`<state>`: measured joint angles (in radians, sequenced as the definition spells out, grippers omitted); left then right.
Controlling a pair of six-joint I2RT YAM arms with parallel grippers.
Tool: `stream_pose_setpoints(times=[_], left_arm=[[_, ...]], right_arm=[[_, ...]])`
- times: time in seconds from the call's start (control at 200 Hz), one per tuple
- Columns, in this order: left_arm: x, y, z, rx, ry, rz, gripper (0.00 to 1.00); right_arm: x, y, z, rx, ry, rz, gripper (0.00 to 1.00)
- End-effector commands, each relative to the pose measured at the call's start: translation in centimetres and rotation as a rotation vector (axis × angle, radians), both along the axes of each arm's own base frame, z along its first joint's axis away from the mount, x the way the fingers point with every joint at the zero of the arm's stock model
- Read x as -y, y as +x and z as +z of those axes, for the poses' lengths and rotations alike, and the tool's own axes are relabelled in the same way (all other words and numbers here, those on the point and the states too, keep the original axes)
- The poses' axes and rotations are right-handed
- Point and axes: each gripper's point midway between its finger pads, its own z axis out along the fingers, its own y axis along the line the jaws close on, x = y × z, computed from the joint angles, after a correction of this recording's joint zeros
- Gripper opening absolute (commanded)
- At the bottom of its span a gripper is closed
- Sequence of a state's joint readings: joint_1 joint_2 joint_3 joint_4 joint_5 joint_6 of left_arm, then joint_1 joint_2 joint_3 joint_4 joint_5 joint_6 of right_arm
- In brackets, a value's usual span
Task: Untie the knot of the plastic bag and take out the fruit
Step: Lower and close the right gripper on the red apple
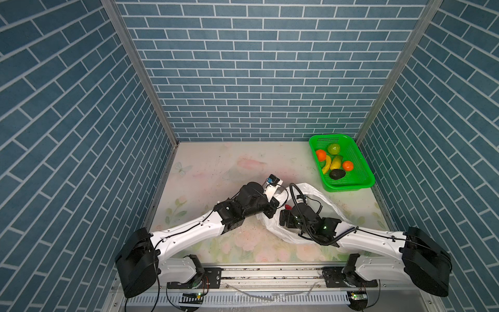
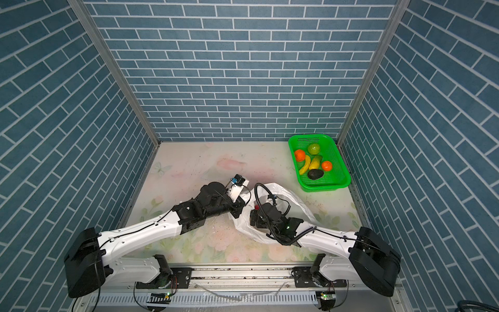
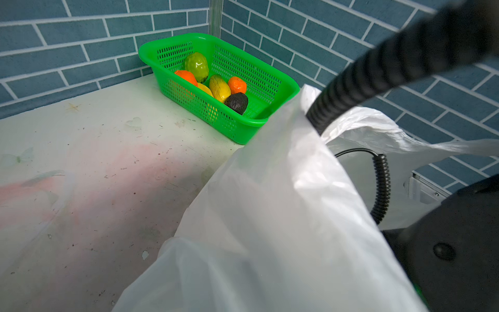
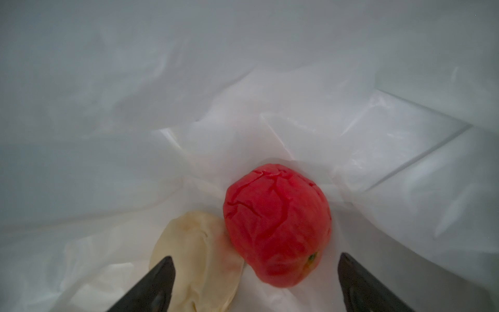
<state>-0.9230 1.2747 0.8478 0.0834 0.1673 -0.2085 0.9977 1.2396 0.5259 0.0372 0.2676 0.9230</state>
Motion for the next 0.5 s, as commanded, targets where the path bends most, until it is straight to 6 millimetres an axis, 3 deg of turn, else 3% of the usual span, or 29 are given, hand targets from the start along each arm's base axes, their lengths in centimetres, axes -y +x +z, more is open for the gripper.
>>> stream_pose_setpoints(times=[0.0, 0.35, 0.495], left_arm=[[0.4, -0.1, 0.8, 0.017, -0.023, -0.024, 0.0], [0.5, -0.6, 0.2, 0.002, -0.015, -0.054, 0.0], [0.5, -0.8, -0.2, -0.006, -0.008, -0.064, 0.0]], right_arm=[[0.3, 1.3, 0.4, -0.006, 0.033, -0.101, 0.95], [-0.9, 3.6, -1.2, -0.042, 0.038, -0.158, 0.95], [-1.4, 4.3, -1.8, -0.045, 0.037, -0.174, 0.89]])
